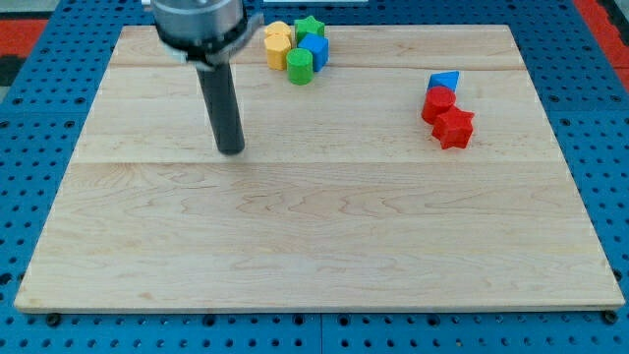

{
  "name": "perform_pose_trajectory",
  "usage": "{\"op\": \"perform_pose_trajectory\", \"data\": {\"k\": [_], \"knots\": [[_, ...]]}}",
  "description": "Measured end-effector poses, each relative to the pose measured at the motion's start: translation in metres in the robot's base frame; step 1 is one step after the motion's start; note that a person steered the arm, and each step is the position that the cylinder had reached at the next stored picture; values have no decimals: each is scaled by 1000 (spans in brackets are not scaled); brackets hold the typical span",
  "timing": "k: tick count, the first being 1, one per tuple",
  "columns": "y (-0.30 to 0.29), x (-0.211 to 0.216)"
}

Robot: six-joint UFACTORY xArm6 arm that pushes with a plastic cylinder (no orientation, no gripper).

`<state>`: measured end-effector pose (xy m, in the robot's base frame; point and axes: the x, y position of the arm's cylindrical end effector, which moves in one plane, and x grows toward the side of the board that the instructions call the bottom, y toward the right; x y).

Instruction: Push the yellow hexagon into the blue cube

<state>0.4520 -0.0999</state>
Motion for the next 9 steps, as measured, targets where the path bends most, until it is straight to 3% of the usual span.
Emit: {"op": "perform_pose_trajectory", "data": {"k": [1,2,3,5,7,9], "knots": [[15,62],[61,68],[47,25],[-60,-62],[-66,-155],[-68,-171]]}}
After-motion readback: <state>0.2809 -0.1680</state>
